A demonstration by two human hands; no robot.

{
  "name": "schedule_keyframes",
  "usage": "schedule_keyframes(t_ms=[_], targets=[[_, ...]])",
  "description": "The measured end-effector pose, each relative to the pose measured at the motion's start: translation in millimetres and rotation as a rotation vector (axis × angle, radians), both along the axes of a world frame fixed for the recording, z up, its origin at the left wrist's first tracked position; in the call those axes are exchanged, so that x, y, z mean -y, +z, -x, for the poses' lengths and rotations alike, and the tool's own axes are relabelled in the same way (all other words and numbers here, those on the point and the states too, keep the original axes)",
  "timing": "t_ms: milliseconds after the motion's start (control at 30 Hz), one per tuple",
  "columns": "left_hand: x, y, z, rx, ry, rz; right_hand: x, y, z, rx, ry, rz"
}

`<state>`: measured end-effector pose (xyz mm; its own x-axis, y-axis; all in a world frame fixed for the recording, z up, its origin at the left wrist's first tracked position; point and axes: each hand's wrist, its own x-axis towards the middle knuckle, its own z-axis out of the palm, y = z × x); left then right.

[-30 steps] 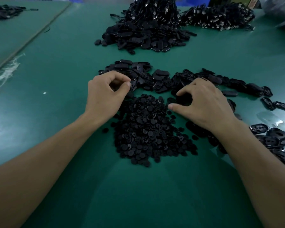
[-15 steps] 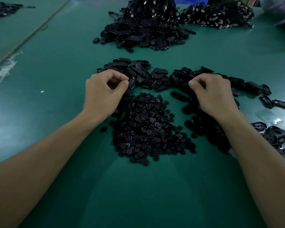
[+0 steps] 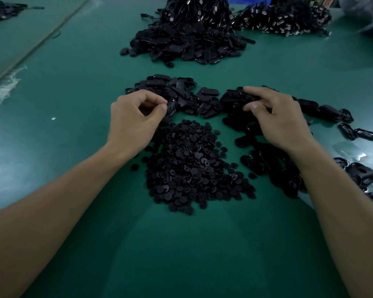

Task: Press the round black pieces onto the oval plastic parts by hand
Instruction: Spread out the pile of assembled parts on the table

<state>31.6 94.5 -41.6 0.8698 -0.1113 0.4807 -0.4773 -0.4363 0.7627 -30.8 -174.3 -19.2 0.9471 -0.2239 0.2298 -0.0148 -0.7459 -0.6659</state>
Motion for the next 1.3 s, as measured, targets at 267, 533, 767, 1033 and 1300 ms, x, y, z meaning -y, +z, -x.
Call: schedule_keyframes(t_ms=[267, 533, 767, 1033, 1300], targets=[[0, 0, 2, -0.005, 0.002, -0.005, 21, 5, 10, -0.305, -0.329, 0.339], [0, 0, 0, 0.003, 0.002, -0.016, 14, 3, 19, -0.169, -0.16, 0.108], [-1, -1, -1, 0.005, 0.0, -0.009, 18, 2, 18, 0.011, -0.117, -0.04], [-1, -1, -1, -0.006, 0.004, 0.005, 22, 13, 20, 0.086, 0.008, -0.257], [-2, -1, -1, -0.017, 0.0, 0.015, 14, 8, 19, 0.072, 0.003, -0.3]])
